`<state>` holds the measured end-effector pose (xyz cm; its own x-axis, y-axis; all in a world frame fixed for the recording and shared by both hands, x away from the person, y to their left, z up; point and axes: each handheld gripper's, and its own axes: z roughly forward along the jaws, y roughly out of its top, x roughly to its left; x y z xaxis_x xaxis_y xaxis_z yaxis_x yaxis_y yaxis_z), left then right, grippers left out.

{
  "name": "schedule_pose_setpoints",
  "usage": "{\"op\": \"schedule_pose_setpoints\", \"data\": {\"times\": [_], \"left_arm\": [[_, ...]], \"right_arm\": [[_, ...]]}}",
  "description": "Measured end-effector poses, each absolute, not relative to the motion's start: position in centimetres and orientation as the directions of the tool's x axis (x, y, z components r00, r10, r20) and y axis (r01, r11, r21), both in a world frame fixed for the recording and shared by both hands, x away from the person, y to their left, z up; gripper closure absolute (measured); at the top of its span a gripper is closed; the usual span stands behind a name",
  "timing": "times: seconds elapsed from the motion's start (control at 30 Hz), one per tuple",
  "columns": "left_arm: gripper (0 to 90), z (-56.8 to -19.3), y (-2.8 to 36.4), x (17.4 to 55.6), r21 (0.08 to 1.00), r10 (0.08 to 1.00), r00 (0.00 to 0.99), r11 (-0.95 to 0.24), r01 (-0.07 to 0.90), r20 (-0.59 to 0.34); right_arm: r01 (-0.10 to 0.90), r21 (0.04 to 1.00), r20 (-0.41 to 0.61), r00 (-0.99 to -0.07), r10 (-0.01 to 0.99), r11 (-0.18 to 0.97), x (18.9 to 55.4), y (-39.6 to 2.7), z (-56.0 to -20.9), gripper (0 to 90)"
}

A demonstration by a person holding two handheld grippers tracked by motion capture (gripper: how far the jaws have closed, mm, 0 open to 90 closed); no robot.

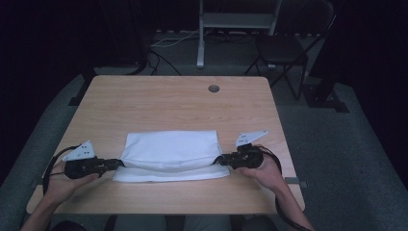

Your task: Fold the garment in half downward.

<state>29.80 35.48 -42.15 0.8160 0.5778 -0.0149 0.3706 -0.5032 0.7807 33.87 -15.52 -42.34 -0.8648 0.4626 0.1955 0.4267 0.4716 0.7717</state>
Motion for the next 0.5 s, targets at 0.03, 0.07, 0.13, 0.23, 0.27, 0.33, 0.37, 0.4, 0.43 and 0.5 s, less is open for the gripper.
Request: {"op": "schedule_pose_setpoints", "data": {"times": [0.03, 0.07, 0.13, 0.23, 0.27, 0.33, 0.37, 0.4, 0.43, 0.5], "left_arm": [[80.2, -42.2, 35.5, 29.8, 0.777, 0.571, 0.821, -0.511, 0.367, -0.012], [79.8, -42.3, 35.5, 29.8, 0.777, 0.568, 0.823, -0.511, 0.368, -0.017], [79.5, -42.4, 35.6, 29.7, 0.774, 0.562, 0.827, -0.515, 0.369, -0.020], [78.2, -42.5, 35.7, 29.6, 0.768, 0.549, 0.835, -0.524, 0.368, -0.025], [77.5, -42.5, 35.8, 29.5, 0.766, 0.546, 0.837, -0.527, 0.369, -0.027], [75.7, -42.5, 36.0, 29.4, 0.762, 0.542, 0.840, -0.533, 0.369, -0.028], [74.9, -42.5, 36.1, 29.4, 0.763, 0.541, 0.840, -0.531, 0.370, -0.031], [74.1, -42.5, 36.3, 29.3, 0.764, 0.544, 0.838, -0.527, 0.373, -0.034], [73.0, -42.5, 36.6, 29.2, 0.766, 0.548, 0.835, -0.520, 0.377, -0.039], [71.2, -42.4, 37.0, 29.2, 0.772, 0.556, 0.830, -0.505, 0.385, -0.050]], "right_arm": [[0.424, 0.771, 0.193, -0.867, 0.459, 0.476, 33.9, -15.6, -42.3, 78.1], [0.424, 0.768, 0.193, -0.868, 0.457, 0.480, 33.8, -15.6, -42.3, 77.6], [0.426, 0.764, 0.197, -0.869, 0.454, 0.485, 33.8, -15.6, -42.3, 77.2], [0.428, 0.750, 0.194, -0.871, 0.450, 0.504, 33.6, -15.7, -42.5, 76.4], [0.428, 0.745, 0.193, -0.873, 0.448, 0.512, 33.6, -15.8, -42.5, 75.9], [0.426, 0.740, 0.192, -0.876, 0.443, 0.521, 33.5, -15.8, -42.6, 74.9], [0.422, 0.736, 0.191, -0.880, 0.435, 0.530, 33.5, -15.9, -42.6, 74.1], [0.416, 0.733, 0.185, -0.883, 0.431, 0.538, 33.4, -16.0, -42.6, 73.3], [0.414, 0.725, 0.183, -0.886, 0.426, 0.550, 33.4, -16.1, -42.6, 72.2], [0.414, 0.720, 0.187, -0.889, 0.418, 0.557, 33.3, -16.3, -42.4, 70.1]]}}
